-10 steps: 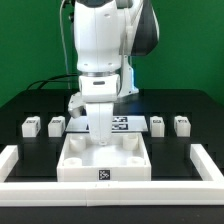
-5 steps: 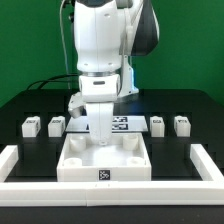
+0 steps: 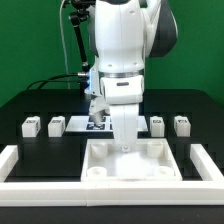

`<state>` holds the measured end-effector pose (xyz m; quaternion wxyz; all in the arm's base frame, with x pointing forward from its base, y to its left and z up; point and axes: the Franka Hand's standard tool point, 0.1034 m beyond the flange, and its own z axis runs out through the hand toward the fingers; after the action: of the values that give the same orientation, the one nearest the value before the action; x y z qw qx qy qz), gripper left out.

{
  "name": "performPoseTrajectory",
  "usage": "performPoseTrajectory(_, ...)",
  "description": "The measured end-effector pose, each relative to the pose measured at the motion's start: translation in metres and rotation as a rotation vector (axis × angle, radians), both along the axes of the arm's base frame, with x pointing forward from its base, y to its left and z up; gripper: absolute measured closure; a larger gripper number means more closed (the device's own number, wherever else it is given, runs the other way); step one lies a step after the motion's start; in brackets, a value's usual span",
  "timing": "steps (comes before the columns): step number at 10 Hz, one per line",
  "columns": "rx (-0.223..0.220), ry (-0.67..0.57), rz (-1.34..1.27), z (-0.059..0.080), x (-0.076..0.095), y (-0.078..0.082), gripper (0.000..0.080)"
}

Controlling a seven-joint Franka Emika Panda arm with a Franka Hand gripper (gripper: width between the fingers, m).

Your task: Assemble square table

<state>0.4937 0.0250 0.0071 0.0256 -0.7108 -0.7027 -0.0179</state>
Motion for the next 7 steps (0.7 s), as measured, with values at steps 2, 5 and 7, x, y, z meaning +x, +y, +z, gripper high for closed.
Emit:
performPoseTrajectory(2, 0.006, 0.006, -0.023, -0.003, 0.001, 0.014, 0.0743)
performPoseTrajectory(5, 0.008, 0.016, -0.048, -0.003, 0.001, 0.034, 0.0743)
performPoseTrajectory(7, 0.009, 0.013, -0.038, -0.003, 0.001, 0.04, 0.0743)
